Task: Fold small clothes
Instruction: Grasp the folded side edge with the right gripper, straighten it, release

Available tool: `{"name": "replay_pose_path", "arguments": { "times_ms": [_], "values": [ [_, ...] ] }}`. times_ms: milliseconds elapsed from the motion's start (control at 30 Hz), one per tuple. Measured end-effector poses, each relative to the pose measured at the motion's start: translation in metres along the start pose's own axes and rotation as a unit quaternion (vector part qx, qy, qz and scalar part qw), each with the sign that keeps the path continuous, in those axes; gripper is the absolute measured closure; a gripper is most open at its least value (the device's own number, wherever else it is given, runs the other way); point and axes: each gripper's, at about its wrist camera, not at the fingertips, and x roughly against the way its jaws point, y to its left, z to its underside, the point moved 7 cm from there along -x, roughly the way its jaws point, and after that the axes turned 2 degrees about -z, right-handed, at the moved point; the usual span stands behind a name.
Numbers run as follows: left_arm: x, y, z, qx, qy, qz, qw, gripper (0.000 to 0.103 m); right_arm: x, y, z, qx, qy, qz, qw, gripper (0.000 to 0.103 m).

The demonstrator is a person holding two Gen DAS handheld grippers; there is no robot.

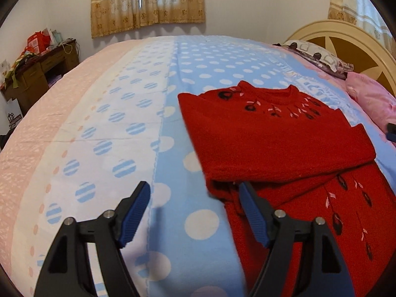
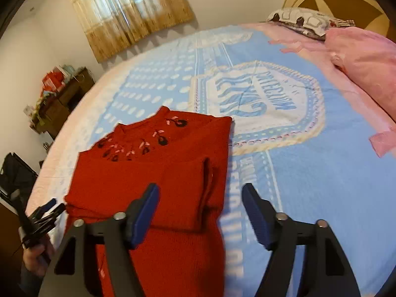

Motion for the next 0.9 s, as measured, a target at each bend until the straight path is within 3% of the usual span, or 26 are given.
{"name": "replay_pose_path", "arguments": {
  "times_ms": [100,167,233,333,400,500,600,733,800,867,900],
  "values": [
    [0.000,-0.003,0.004,-0.006,0.005,0.014,0.9999,0.009,-0.025,0.002,-0.003,0.018,0.018,0.013,1.000,0.036],
    [-0.004,-0.009,0.007,-0.020,0.012,0.014,0.9996,0.006,-0.045,0.002,0.001,0.012,0.038,0.010,0.999,0.042],
    [-0.008,-0.014,0.009,-0.032,0.020,0.011,0.9992,0.006,-0.060,0.006,0.008,0.014,0.057,0.005,0.998,0.068],
    [-0.020,-0.010,0.011,-0.025,0.040,0.000,0.9989,0.006,-0.063,0.017,0.008,0.055,0.044,0.031,0.997,0.088],
    [-0.026,-0.002,0.014,0.003,0.053,0.009,0.9986,0.003,-0.055,0.024,0.005,0.074,0.029,0.035,0.996,0.091],
    [-0.030,0.009,0.015,0.043,0.060,0.020,0.9971,0.001,-0.039,0.031,-0.008,0.102,-0.003,0.052,0.993,0.092],
    [-0.028,0.010,0.017,0.048,0.055,0.013,0.9972,0.000,-0.033,0.032,-0.017,0.104,-0.017,0.061,0.993,0.092],
    [-0.029,0.008,0.019,0.039,0.058,0.005,0.9975,0.000,-0.053,0.014,-0.016,0.091,0.002,0.088,0.992,0.092],
    [-0.030,0.007,0.019,0.032,0.062,0.005,0.9975,0.000,-0.072,0.004,-0.006,0.083,0.035,0.085,0.992,0.092],
    [-0.028,0.007,0.018,0.033,0.058,0.008,0.9977,0.000,-0.075,-0.004,-0.001,0.068,0.034,0.080,0.994,0.083],
    [-0.026,0.009,0.018,0.035,0.056,0.008,0.9978,0.000,-0.071,-0.005,-0.002,0.065,0.028,0.080,0.994,0.074]
  ]
}}
